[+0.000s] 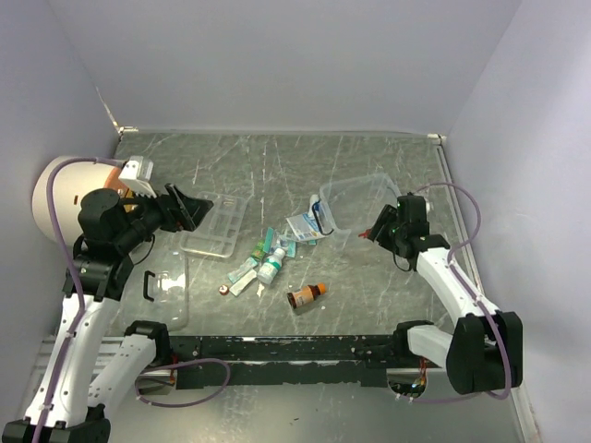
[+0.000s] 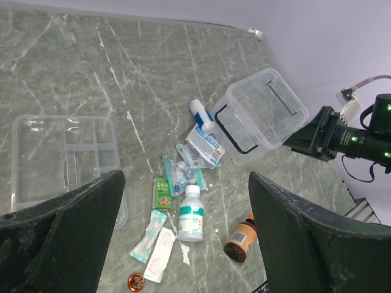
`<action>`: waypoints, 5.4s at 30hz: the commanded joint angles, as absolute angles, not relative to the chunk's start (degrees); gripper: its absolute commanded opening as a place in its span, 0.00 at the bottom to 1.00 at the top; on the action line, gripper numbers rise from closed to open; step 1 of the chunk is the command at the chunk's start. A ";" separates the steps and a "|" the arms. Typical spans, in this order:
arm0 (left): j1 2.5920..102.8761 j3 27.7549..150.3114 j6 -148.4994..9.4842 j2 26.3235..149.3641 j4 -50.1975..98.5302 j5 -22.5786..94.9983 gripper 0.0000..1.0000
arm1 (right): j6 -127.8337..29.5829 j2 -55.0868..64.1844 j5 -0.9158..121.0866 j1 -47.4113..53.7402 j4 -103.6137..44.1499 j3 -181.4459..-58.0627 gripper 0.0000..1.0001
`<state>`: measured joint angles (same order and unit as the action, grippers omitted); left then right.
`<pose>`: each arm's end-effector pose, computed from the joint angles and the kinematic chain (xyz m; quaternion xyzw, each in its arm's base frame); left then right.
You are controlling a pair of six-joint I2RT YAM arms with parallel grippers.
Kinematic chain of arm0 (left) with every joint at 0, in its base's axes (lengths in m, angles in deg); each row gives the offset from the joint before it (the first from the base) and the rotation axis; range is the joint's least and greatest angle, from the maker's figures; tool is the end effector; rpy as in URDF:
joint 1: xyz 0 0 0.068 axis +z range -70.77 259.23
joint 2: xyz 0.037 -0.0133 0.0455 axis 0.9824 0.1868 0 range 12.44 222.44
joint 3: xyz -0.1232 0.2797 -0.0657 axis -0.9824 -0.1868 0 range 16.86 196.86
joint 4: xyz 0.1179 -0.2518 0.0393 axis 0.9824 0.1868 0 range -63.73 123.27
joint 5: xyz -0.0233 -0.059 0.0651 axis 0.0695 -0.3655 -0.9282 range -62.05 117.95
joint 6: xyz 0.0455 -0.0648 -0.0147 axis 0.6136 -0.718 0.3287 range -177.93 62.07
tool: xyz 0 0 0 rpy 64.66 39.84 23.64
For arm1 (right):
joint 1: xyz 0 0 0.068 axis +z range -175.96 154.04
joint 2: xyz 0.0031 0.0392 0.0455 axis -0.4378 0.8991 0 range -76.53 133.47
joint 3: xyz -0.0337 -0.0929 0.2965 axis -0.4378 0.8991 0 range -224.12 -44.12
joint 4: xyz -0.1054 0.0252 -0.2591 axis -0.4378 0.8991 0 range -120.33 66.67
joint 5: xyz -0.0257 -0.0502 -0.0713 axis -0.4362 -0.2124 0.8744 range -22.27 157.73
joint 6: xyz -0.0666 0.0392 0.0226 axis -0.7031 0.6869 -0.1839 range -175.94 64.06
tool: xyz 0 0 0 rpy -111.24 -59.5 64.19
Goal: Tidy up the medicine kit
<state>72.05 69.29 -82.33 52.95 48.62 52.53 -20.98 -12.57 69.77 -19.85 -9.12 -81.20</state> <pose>0.1656 -0.0501 0.4002 0.0223 0.7628 -0.3276 0.5571 0.2450 0.0238 0.2141 0.2388 0.9027 0.1098 0.3407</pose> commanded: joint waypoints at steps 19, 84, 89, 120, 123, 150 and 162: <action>72.60 66.23 -82.35 61.30 36.50 56.07 0.91 | -23.50 4.65 60.04 -17.08 -29.32 -90.32 0.63; 58.23 59.30 -86.10 63.89 35.23 50.32 0.82 | 3.45 1.18 77.43 21.07 -7.10 -83.40 0.39; 58.25 59.77 -85.78 65.51 36.46 50.35 0.82 | -7.80 7.59 78.29 21.04 -7.10 -88.47 0.39; 58.29 60.32 -85.90 66.53 38.86 47.49 0.82 | 17.89 3.13 77.49 26.29 -6.09 -84.27 0.50; 58.23 60.37 -85.88 66.28 39.10 47.16 0.82 | 15.79 4.72 78.04 26.27 -6.49 -85.32 0.45; 58.15 59.85 -84.43 56.31 54.87 40.45 0.82 | -39.77 12.30 91.31 -1.42 1.41 -124.39 0.33; 58.13 59.89 -83.90 53.01 55.01 38.46 0.84 | -50.39 27.28 86.62 -10.75 0.86 -130.41 0.32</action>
